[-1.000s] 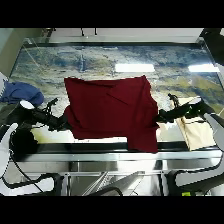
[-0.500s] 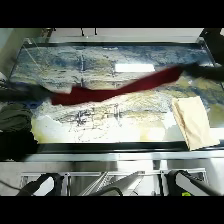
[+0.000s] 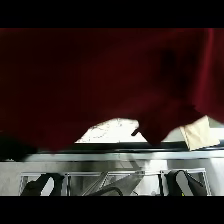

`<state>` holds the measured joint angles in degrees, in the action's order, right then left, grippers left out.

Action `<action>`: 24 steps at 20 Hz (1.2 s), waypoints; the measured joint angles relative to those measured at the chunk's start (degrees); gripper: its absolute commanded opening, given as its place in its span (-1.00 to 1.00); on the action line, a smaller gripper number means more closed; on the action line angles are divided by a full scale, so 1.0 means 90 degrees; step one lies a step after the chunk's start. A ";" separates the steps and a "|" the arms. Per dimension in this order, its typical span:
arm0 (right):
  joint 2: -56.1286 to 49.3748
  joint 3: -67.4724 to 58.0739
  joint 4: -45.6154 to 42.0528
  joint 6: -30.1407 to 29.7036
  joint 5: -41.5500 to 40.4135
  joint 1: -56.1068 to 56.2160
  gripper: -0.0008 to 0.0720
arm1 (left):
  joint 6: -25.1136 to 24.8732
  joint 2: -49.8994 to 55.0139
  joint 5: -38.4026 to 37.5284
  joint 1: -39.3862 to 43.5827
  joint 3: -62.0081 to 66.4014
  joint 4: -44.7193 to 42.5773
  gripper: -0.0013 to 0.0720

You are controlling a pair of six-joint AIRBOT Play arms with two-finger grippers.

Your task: Fold the shirts.

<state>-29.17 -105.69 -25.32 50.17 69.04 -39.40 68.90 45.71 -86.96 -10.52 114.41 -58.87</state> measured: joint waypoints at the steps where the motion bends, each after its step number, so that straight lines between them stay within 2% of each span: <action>1: -0.0107 0.0100 0.0296 -0.0097 0.0189 -0.0231 -0.93 | 0.0000 0.0058 0.0102 0.0442 -0.0170 -0.0359 -0.93; 4: -0.0396 0.0899 0.1141 -0.0430 0.0639 -0.0760 -0.93 | 0.0000 0.0690 0.0481 0.1426 -0.0729 -0.1180 -0.93; 8: -0.0899 0.2960 0.1287 -0.0826 0.0656 -0.0469 -0.93 | 0.0015 0.2412 0.0903 0.1588 -0.1139 -0.1241 -0.93; 12: -0.2210 0.4544 0.0345 -0.1018 -0.0729 0.1093 -0.93 | -0.0005 0.4510 0.1190 0.1197 -0.1115 -0.0617 -0.93; 14: -0.3213 0.4585 0.0053 -0.1059 -0.1406 0.1722 -0.93 | -0.0024 0.5486 0.1234 0.1090 -0.0777 -0.0459 -0.93; 17: -0.4775 0.3857 -0.0146 -0.1039 -0.1940 0.2290 -0.93 | -0.0027 0.6674 0.1307 0.1027 -0.0017 -0.0267 -0.93; 18: -0.5183 0.3555 -0.0180 -0.1015 -0.2021 0.2414 -0.82 | -0.0027 0.6968 0.1314 0.1013 0.0189 -0.0236 -0.93; 19: -0.5559 0.3225 -0.0199 -0.0964 -0.2086 0.2523 -0.22 | -0.0027 0.7181 0.1336 0.1003 0.0328 -0.0216 -0.92; 20: -0.5838 0.2926 -0.0219 -0.0962 -0.2152 0.2599 0.03 | -0.0029 0.7344 0.1367 0.0988 0.0420 -0.0187 -0.92; 21: -0.6028 0.2688 -0.0243 -0.0928 -0.2203 0.2642 0.02 | -0.0029 0.7429 0.1430 0.0962 0.0440 -0.0175 -0.51; 22: -0.6159 0.2492 -0.0257 -0.0860 -0.2210 0.2654 0.01 | -0.0046 0.7463 0.1518 0.0923 0.0406 -0.0160 0.68; 23: -0.6234 0.2344 -0.0279 -0.0750 -0.2208 0.2635 0.01 | -0.0046 0.7463 0.1583 0.0879 0.0323 -0.0143 0.92; 24: -0.6268 0.2249 -0.0340 -0.0624 -0.2154 0.2569 0.00 | -0.0036 0.7451 0.1610 0.0823 0.0223 -0.0143 0.92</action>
<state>-85.58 -85.45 -28.38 44.56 49.65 -16.27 68.58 112.77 -72.47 -3.11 116.42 -60.16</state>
